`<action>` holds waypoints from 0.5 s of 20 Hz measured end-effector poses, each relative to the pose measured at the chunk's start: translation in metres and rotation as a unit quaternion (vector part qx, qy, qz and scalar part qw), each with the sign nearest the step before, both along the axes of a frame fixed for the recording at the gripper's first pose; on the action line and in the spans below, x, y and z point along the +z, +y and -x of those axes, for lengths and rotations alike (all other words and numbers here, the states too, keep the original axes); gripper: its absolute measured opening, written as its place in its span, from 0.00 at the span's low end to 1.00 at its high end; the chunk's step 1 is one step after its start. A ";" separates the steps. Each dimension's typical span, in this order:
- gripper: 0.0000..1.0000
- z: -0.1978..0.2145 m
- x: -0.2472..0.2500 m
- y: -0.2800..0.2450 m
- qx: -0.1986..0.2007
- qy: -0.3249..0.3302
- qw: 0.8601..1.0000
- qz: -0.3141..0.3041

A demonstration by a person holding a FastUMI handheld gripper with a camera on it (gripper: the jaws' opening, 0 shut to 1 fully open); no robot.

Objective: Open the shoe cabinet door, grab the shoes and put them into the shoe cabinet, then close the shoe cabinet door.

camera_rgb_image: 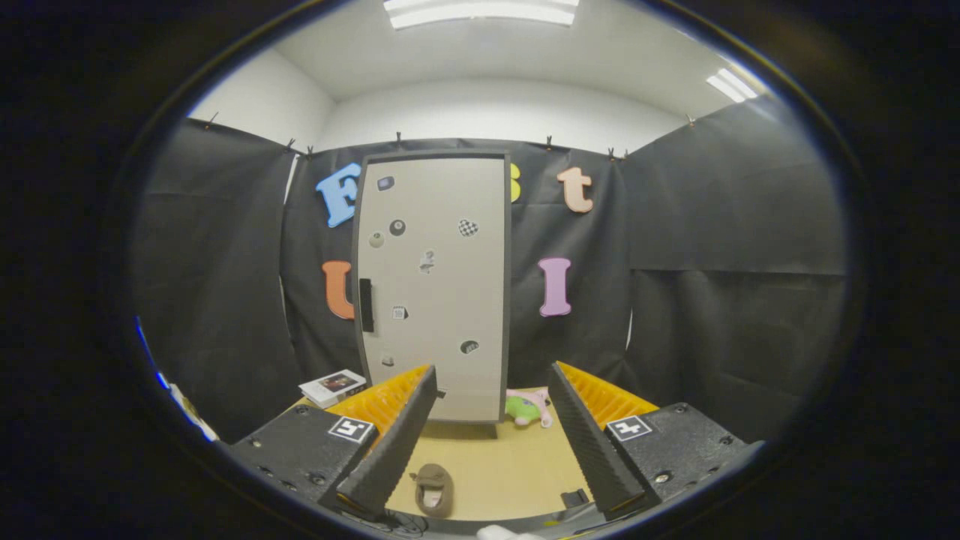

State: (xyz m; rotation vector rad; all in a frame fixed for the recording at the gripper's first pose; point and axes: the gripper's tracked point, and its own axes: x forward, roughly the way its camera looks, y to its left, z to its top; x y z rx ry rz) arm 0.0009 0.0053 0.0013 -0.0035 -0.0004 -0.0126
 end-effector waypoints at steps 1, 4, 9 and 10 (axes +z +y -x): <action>0.98 -0.001 0.000 0.001 -0.001 0.000 1.000 0.001; 0.98 -0.003 -0.003 0.005 -0.001 0.003 1.000 0.001; 0.98 -0.016 -0.011 0.015 -0.016 0.017 1.000 -0.006; 0.98 -0.023 -0.014 0.023 -0.015 0.022 1.000 -0.010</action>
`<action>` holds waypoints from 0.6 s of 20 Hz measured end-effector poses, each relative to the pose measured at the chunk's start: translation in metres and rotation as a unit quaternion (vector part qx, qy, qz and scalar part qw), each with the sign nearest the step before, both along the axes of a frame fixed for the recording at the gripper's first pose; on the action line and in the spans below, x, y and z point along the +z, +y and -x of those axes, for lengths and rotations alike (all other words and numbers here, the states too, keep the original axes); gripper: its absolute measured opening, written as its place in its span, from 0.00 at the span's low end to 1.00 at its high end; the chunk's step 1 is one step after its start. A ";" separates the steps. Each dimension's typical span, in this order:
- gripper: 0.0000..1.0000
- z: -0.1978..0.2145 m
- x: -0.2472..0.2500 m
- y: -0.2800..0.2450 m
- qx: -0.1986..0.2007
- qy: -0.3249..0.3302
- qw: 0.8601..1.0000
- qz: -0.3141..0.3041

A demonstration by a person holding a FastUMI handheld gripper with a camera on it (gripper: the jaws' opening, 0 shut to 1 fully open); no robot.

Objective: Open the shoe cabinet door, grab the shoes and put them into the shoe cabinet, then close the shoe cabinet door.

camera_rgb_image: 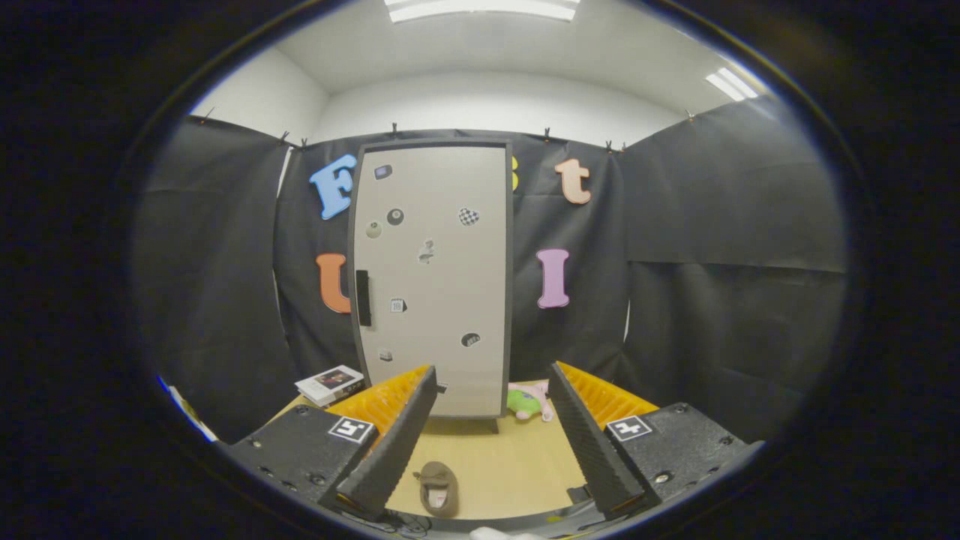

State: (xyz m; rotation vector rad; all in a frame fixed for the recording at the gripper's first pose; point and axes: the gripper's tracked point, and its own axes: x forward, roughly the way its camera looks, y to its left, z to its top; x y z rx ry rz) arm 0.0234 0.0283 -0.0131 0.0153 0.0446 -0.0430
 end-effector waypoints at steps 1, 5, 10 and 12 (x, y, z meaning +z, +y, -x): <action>0.98 -0.008 -0.004 0.009 0.005 0.005 1.000 -0.003; 0.98 -0.048 -0.015 0.050 0.018 0.025 0.999 -0.013; 0.98 -0.121 -0.016 0.132 0.073 0.032 0.997 -0.020; 0.98 -0.154 -0.012 0.164 0.093 0.032 0.995 -0.018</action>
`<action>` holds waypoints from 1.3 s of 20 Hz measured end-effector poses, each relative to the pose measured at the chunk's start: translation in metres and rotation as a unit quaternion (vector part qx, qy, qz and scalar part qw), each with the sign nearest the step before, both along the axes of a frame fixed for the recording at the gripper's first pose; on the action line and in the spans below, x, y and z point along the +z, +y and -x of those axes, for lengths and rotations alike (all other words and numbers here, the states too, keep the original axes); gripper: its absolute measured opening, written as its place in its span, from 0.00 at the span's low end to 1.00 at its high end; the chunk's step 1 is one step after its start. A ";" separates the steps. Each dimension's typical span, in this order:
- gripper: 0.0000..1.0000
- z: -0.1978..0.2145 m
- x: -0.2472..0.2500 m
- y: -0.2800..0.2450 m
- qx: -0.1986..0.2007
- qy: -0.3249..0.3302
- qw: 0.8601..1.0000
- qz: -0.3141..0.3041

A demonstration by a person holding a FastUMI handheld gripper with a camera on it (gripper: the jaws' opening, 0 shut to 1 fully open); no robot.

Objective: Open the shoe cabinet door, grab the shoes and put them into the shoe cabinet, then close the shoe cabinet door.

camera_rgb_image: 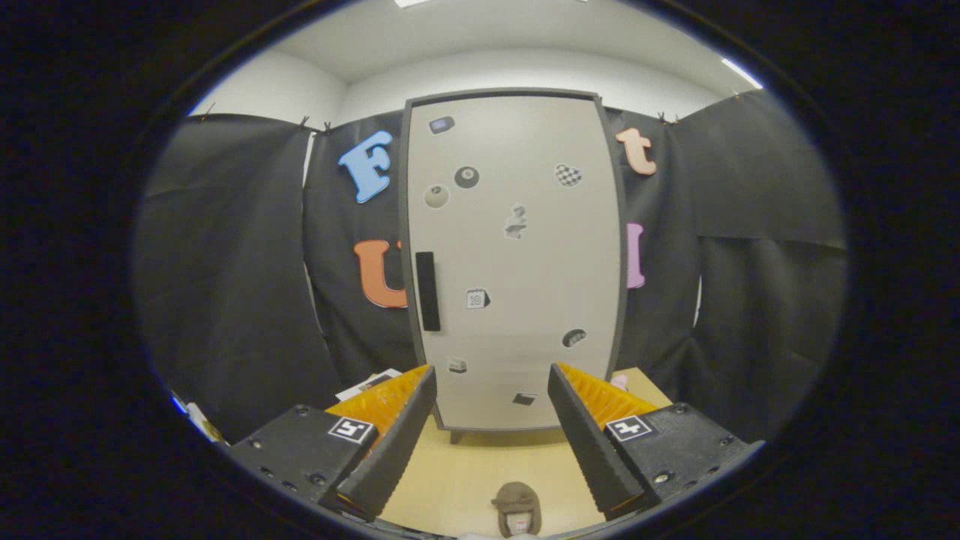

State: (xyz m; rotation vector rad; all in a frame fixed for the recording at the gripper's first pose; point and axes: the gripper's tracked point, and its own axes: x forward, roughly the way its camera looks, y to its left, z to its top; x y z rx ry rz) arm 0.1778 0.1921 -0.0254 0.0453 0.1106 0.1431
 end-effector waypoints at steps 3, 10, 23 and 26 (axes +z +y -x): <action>0.98 -0.056 0.009 0.039 0.018 -0.007 1.000 -0.001; 0.98 -0.179 0.013 0.085 0.009 -0.002 1.000 0.000; 0.37 -0.229 0.003 0.102 0.002 0.015 1.000 0.009; 0.33 -0.221 0.004 0.102 0.032 0.017 0.999 0.009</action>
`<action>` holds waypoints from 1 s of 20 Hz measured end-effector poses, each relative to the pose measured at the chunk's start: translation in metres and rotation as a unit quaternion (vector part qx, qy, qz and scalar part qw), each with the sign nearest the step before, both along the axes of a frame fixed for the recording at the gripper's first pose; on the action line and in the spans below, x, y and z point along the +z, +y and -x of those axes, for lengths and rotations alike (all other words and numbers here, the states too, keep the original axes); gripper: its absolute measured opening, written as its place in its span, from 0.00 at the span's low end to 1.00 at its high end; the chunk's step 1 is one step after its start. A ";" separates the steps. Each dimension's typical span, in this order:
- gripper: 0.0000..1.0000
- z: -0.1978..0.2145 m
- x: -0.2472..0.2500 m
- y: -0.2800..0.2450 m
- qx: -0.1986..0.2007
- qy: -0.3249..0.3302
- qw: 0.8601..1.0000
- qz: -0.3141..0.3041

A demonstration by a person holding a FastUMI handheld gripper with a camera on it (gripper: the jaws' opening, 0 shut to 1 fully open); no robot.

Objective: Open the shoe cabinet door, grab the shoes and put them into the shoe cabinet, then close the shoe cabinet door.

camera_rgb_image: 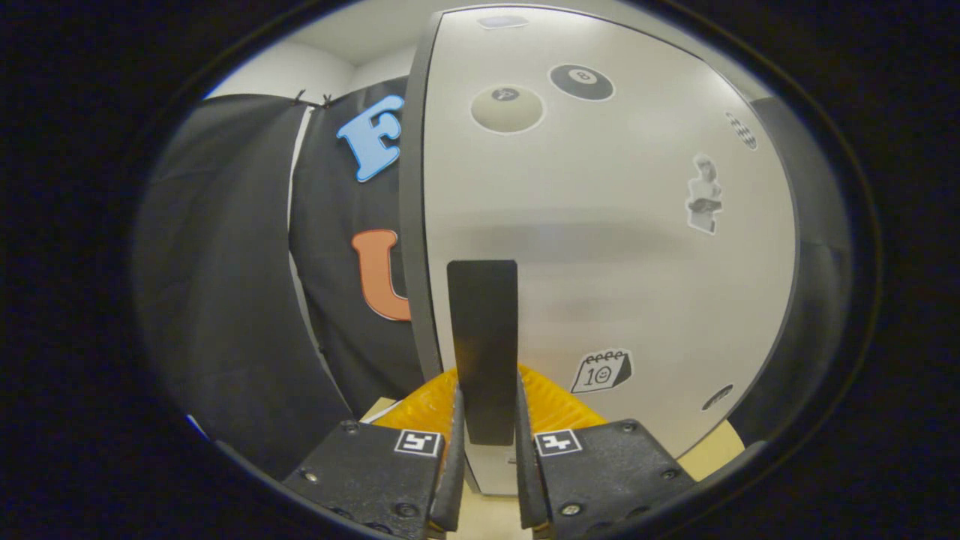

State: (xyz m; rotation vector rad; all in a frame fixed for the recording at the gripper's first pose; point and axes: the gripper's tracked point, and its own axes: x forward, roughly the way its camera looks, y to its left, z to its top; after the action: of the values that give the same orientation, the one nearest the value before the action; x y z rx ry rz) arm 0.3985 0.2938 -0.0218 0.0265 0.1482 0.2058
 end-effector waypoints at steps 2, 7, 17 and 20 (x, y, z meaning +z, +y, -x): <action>0.30 0.011 0.000 -0.001 0.013 0.001 1.000 0.001; 0.28 0.048 0.001 -0.015 0.027 -0.009 1.000 -0.001; 0.27 0.103 -0.002 -0.059 -0.006 -0.014 1.000 -0.022; 0.25 0.110 -0.001 -0.073 -0.020 -0.016 1.000 -0.017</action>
State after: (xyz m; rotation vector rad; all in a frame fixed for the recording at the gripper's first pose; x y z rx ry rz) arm 0.2886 0.2212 -0.0230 0.0606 0.1124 0.1684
